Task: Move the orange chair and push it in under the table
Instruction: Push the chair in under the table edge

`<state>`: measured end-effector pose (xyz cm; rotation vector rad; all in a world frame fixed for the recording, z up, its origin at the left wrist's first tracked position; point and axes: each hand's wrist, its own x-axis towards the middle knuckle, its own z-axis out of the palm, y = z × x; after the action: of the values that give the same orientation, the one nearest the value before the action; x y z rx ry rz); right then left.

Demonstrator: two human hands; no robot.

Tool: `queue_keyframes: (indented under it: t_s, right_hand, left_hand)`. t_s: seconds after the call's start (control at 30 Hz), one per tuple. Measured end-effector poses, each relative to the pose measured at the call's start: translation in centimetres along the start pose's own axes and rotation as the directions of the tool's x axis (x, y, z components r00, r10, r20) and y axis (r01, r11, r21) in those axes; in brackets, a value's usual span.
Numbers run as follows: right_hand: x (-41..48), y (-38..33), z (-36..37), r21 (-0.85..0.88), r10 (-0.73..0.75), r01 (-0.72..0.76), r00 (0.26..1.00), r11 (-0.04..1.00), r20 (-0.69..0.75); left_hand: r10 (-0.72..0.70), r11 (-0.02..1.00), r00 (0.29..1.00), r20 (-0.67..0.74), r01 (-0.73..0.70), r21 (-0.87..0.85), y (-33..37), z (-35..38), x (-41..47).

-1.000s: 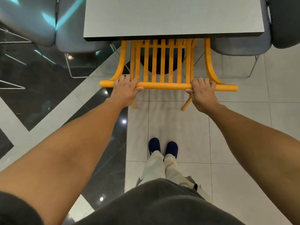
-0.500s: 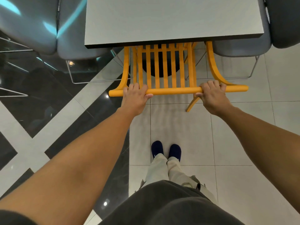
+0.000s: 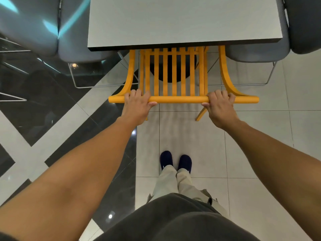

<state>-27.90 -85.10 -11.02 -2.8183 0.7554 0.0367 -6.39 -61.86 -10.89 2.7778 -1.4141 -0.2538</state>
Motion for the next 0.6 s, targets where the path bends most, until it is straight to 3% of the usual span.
queue_keyframes:
  t_s: [0.6]
  right_hand:
    - [-0.43,0.36,-0.32,-0.058,0.005,-0.001,0.998,0.998,0.066]
  left_hand:
    - [-0.019,1.000,0.999,0.041,0.019,0.014,0.92,0.09,-0.44]
